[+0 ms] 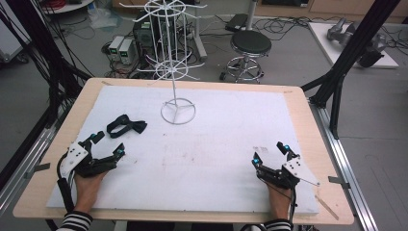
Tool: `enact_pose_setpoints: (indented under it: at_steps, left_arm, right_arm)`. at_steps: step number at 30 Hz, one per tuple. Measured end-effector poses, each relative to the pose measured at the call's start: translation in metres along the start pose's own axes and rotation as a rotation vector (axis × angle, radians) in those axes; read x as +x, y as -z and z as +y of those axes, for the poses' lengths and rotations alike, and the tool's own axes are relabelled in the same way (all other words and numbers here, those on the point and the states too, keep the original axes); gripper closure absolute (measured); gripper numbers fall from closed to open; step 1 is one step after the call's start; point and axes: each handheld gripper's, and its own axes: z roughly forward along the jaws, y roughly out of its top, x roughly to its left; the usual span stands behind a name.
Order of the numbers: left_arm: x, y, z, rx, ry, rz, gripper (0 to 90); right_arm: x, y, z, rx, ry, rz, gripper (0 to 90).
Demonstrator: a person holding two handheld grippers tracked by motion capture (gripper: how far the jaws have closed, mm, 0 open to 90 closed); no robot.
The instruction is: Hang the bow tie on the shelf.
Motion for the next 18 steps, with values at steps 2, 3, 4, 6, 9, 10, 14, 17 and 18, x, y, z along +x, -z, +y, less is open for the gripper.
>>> enact_pose_setpoints:
  at_steps: [2,3,4,6,9,10,14,17,18]
  left_arm:
    - [0.000,0.000,0.000,0.004,-0.005,-0.001,11.7]
    - [0.000,0.000,0.000,0.007,-0.006,-0.002,11.7]
    - [0.000,0.000,0.000,0.007,-0.005,-0.002,11.7]
    - [0.000,-0.001,0.001,0.012,0.000,-0.006,11.7]
    - [0.001,-0.003,0.002,0.046,0.000,-0.005,11.7]
    - [0.001,-0.003,0.002,0.046,0.000,-0.005,11.7]
    - [0.002,-0.004,0.005,0.065,-0.019,0.011,11.8]
    - [0.005,-0.005,0.009,0.077,-0.021,0.019,11.8]
    - [0.006,-0.006,0.011,0.083,-0.027,0.021,11.8]
  right_arm:
    - [0.001,0.000,0.000,0.005,-0.008,0.001,7.6]
    - [0.001,0.000,0.000,0.005,-0.007,0.001,7.5]
    - [0.001,0.000,0.000,0.005,-0.007,0.001,7.5]
    - [0.000,0.000,0.000,0.002,-0.002,0.001,7.5]
    - [0.000,0.000,0.000,0.003,-0.004,0.001,7.6]
    - [0.000,0.000,0.000,0.003,-0.004,0.001,7.6]
    - [0.000,0.000,0.000,0.003,-0.004,0.001,7.6]
    - [0.000,0.000,0.000,0.004,-0.005,0.002,7.6]
    - [0.000,0.000,0.000,0.004,-0.003,0.001,7.6]
